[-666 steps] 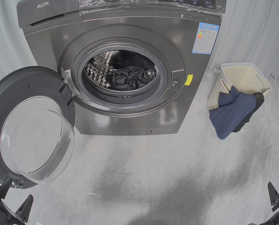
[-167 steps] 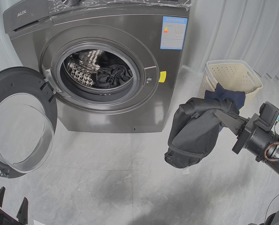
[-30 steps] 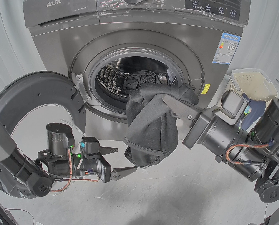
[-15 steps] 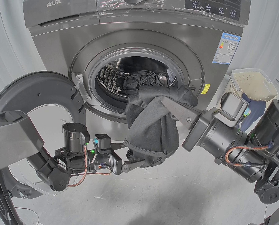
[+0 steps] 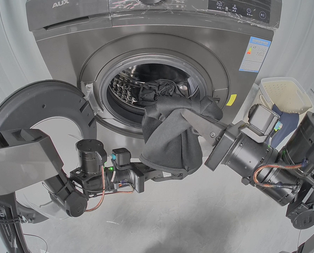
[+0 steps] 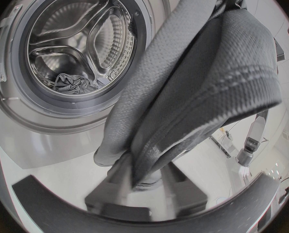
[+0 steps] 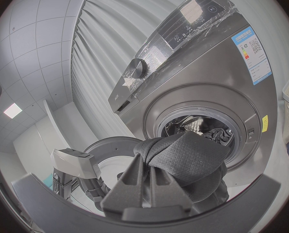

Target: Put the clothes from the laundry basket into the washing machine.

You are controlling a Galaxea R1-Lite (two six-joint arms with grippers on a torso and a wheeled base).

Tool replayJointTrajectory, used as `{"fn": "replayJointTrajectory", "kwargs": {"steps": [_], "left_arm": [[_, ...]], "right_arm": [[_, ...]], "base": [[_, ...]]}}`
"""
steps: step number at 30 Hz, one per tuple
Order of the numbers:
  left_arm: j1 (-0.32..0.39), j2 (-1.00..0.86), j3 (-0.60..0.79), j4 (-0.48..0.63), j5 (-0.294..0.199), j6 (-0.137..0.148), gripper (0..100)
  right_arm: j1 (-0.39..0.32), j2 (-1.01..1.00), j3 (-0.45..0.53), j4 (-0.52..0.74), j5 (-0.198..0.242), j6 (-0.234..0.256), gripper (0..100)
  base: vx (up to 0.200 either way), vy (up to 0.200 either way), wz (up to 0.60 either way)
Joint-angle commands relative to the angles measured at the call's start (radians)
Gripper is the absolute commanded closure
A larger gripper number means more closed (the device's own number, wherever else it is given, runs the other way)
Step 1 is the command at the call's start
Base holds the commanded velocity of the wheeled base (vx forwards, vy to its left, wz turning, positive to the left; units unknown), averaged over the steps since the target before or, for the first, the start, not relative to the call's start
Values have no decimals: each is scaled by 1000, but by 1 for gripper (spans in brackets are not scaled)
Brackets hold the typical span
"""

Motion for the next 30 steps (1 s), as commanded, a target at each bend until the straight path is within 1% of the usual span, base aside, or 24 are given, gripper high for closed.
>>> {"fn": "replayJointTrajectory", "kwargs": {"steps": [1, 6, 8, 9, 10, 11, 15, 17, 18, 20, 21, 22, 23, 24, 25, 27, 30], "left_arm": [[-19, 23, -10, -23, 1, -23, 100], [-19, 15, 13, -60, 4, -29, 100], [-19, -3, 56, -94, 5, -29, 100], [-21, -45, 105, -127, 5, -29, 100], [-21, -56, 116, -132, 5, -29, 100], [-24, -103, 182, -159, 5, -27, 100], [-39, -229, 349, -235, 2, -27, 100], [-70, -319, 439, -279, 2, -29, 100], [-79, -345, 458, -282, 2, -29, 100], [-119, -453, 504, -282, 2, -30, 100], [-137, -485, 515, -282, 7, -30, 100], [-137, -485, 515, -282, 7, -30, 100], [-160, -536, 519, -284, 13, -32, 100], [-162, -539, 519, -284, 13, -32, 100], [-166, -576, 510, -282, 8, -36, 100], [-157, -574, 482, -284, 17, -46, 100], [-152, -562, 444, -282, 17, -53, 100]], "right_arm": [[-1, 1, 1, 0, -1, 0, 100], [-1, 0, 7, 0, -1, 0, 100], [-3, 0, 8, 0, -1, 0, 100], [-7, 1, 10, 0, -1, 0, 100], [-10, 3, 10, 1, -1, 0, 100], [-16, 4, 10, 1, -1, -1, 100], [-21, 21, 24, 6, -1, -1, 100], [-23, 32, 41, 4, -3, -1, 100], [-23, 37, 45, 4, -3, -1, 100], [-23, 60, 67, 0, 0, -1, 100], [-23, 69, 76, 1, 2, 0, 0], [-23, 69, 76, 1, 2, 0, 0], [-20, 83, 111, 1, 5, -3, 0], [-20, 84, 114, 1, 7, -4, 0], [-21, 107, 142, 0, 7, -9, 0], [-18, 127, 159, 0, 7, -10, 0], [-15, 136, 197, 1, 7, -10, 0]], "base": [[0, 0, 0], [0, 0, 0], [0, 0, 0], [0, 0, 0], [0, 0, 0], [0, 0, 0], [0, 0, 0], [0, 0, 0], [0, 0, 0], [0, 0, 0], [0, 0, 0], [0, 0, 0], [0, 0, 0], [0, 0, 0], [0, 0, 0], [0, 0, 0], [0, 0, 0]]}}
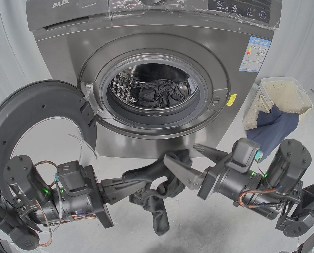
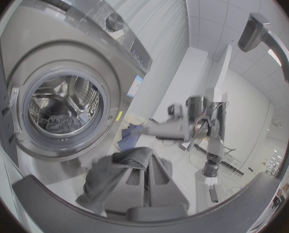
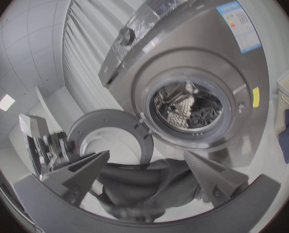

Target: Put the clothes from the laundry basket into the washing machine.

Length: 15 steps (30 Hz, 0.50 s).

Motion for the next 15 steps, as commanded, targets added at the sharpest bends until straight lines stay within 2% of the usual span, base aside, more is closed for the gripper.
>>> {"fn": "replayJointTrajectory", "kwargs": {"steps": [1, 4, 8, 9, 11, 15], "left_arm": [[-13, -74, -38, -9, 5, -11, 100], [30, -46, -75, -9, 19, -14, 100], [37, -23, -100, -9, 56, -22, 100], [37, -23, -100, -9, 56, -23, 100], [37, -29, -100, -10, 57, -45, 100], [37, -34, -103, -10, 57, -51, 100]], "right_arm": [[6, 65, 73, 0, 3, -4, 0], [8, 83, 78, -1, 2, -7, 0], [-3, 85, 81, 0, 3, -27, 0], [-3, 85, 81, 0, 3, -27, 0], [-3, 89, 81, 0, 3, -29, 0], [-1, 101, 81, -1, 2, -32, 0]], "base": [[0, 0, 0], [0, 0, 0], [0, 0, 0], [0, 0, 0], [0, 0, 0], [0, 0, 0]]}}
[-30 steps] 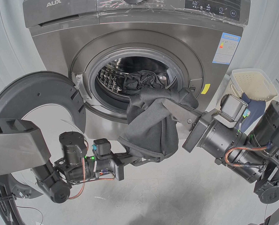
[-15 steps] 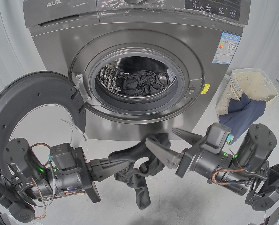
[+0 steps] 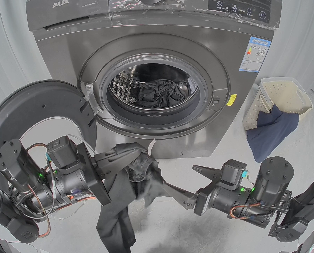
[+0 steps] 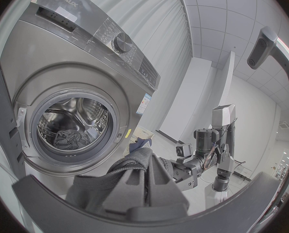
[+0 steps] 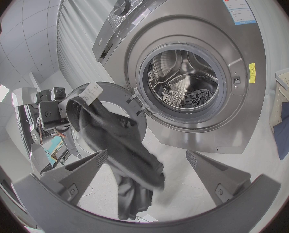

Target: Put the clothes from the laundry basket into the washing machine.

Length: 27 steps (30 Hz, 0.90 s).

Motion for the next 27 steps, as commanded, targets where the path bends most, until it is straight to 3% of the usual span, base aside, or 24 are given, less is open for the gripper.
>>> {"fn": "replayJointTrajectory", "kwargs": {"steps": [1, 12, 19, 23, 27], "left_arm": [[1, -5, -3, 1, -2, -1, 100], [5, -13, -8, 1, -3, -1, 100], [75, -7, -57, -1, -5, -1, 100], [75, -7, -66, -1, -5, 1, 100], [74, -7, -66, -1, -6, 1, 100]], "right_arm": [[1, 20, 1, 0, -1, 0, 0], [8, 47, -11, -3, -3, -13, 0], [-63, 17, -19, -41, -6, -32, 0], [-111, 26, -45, -44, -6, -46, 0], [-114, 73, -86, -44, -9, -51, 0]], "base": [[0, 0, 0], [0, 0, 0], [0, 0, 0], [0, 0, 0], [0, 0, 0]]}}
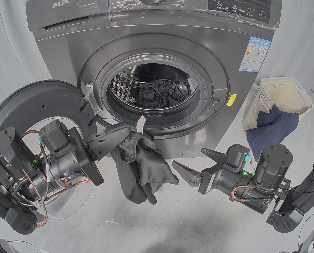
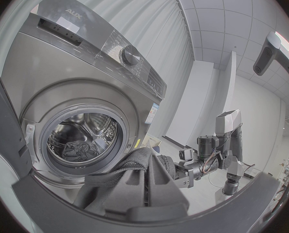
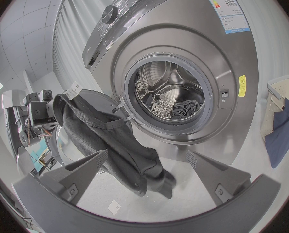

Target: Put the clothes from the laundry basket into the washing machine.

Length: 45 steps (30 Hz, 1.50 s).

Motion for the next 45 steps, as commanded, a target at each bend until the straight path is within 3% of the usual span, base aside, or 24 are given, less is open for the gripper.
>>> {"fn": "replayJointTrajectory", "kwargs": {"steps": [1, 8, 17, 27, 38, 44, 45], "left_arm": [[1, 0, -3, -1, -1, 0, 100], [-5, -6, -2, -1, -3, 0, 100], [4, 6, -13, -1, -1, -1, 100], [6, 3, -17, -1, 2, -9, 100], [9, -3, -16, -2, 0, -24, 100], [20, 3, -16, -2, -1, -23, 100], [20, 2, -14, -2, -1, -23, 100]], "right_arm": [[-12, 51, -49, -1, -4, -5, 0], [-21, 133, -135, -1, -1, -9, 0], [144, 115, -44, -46, 9, -11, 0], [178, 133, -29, -47, 7, -11, 0], [91, 92, -18, -65, 12, -22, 0], [52, -31, 77, -88, 79, -17, 0], [19, -43, 77, -85, 90, -17, 0]], "base": [[0, 0, 0], [0, 0, 0], [0, 0, 0], [0, 0, 0], [0, 0, 0], [0, 0, 0], [0, 0, 0]]}}
